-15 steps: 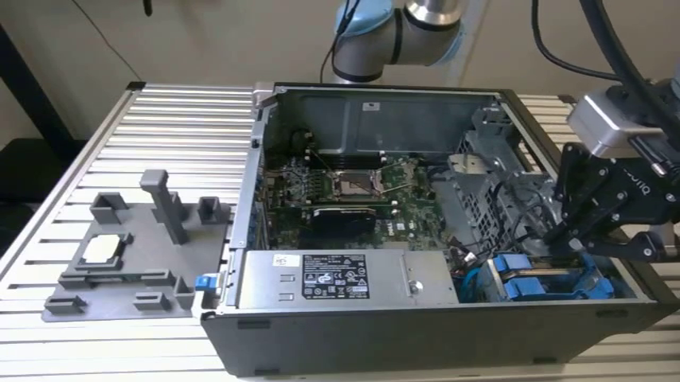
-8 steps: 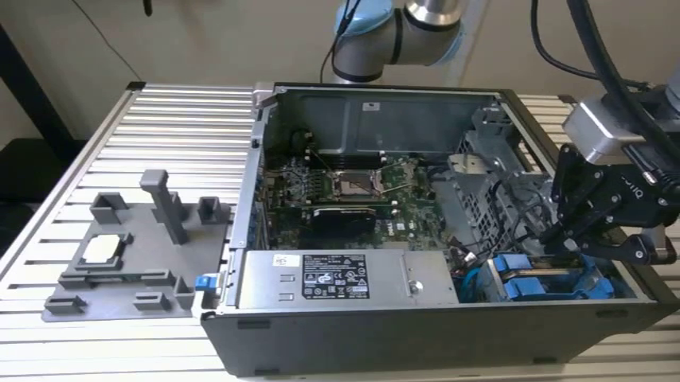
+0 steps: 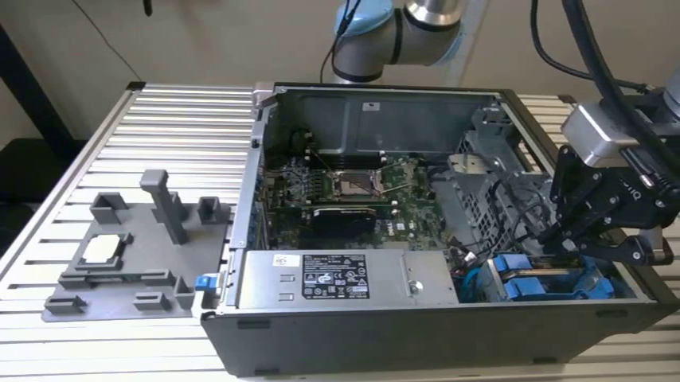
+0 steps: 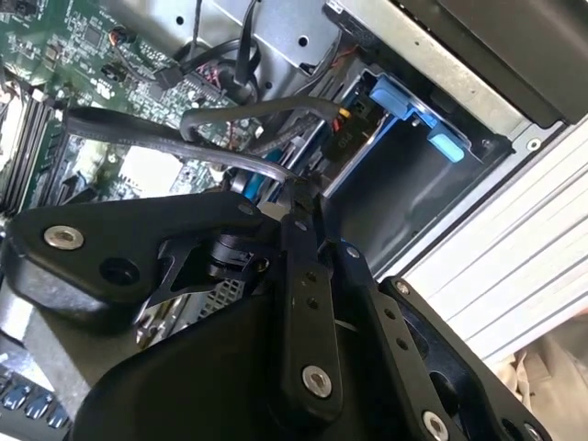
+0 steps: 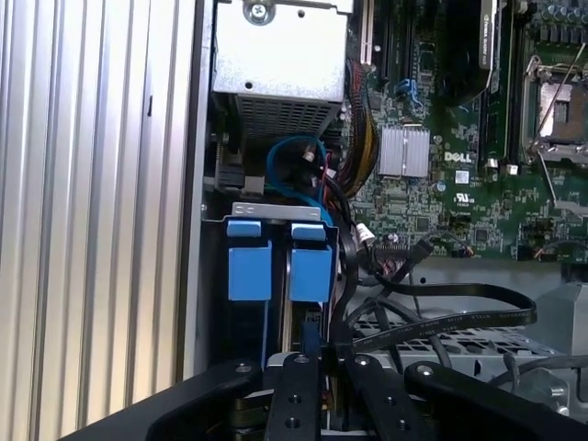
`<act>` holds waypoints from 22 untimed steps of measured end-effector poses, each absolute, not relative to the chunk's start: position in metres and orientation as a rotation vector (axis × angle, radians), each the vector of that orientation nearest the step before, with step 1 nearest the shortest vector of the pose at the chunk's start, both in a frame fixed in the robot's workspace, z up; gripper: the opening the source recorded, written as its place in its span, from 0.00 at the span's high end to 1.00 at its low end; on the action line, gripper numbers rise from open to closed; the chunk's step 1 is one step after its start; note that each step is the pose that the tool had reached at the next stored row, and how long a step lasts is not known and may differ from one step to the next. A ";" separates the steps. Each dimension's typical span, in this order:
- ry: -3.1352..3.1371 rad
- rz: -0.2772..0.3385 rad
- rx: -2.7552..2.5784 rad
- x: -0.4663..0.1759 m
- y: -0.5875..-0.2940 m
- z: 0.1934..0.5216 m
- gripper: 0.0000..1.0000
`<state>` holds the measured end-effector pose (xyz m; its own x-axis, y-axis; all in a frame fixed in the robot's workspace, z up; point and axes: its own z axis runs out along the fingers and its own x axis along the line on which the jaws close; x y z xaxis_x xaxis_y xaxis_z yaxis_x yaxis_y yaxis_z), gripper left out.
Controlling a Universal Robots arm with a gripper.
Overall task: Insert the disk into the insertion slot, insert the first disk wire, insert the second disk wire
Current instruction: 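Insert the second disk wire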
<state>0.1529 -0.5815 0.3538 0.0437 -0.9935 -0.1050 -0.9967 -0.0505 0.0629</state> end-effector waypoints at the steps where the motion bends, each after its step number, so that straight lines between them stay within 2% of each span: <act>1: 2.146 0.186 -2.250 0.153 -0.582 0.353 0.84; 22: 2.153 0.185 -2.242 0.158 -0.582 0.342 0.84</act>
